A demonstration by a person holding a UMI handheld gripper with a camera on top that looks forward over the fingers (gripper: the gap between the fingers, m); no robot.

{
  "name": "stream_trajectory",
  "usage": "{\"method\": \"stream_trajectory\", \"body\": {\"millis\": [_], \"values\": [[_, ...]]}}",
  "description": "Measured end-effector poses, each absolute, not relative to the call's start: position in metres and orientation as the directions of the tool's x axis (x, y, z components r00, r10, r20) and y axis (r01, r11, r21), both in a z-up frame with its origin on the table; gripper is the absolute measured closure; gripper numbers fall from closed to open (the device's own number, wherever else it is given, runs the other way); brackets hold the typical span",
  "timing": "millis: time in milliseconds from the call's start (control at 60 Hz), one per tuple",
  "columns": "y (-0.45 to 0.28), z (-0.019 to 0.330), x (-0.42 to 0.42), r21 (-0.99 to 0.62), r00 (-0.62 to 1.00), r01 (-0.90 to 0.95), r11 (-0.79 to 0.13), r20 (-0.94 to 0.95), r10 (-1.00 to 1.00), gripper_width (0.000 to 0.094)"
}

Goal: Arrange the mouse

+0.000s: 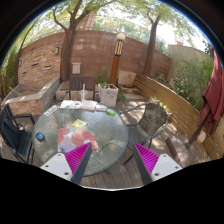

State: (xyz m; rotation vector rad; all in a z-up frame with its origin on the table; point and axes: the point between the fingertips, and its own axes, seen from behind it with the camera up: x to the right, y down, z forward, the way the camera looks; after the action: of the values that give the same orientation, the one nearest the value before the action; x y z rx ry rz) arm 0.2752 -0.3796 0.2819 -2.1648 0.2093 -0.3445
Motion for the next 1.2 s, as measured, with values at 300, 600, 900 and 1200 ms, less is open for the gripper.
{"method": "stream_trajectory", "body": {"millis": [300,600,900,1200], "values": [[-0.395,0.205,0.240,-0.750,0.962,-0.019,-0.661,0.167,-0.217,0.0095],[-0.361,0.084,0.078,-0.697,0.995,0.095,-0.711,0.093,0.042,0.0093],[-0.201,0.018,-0.077,-0.736,0.988,0.127,-0.665,0.035,0.150,0.0091],[-0.102,-0.014,-0.118,-0.726,0.985,0.155,-0.671,0.064,0.158,0.0094]]}}
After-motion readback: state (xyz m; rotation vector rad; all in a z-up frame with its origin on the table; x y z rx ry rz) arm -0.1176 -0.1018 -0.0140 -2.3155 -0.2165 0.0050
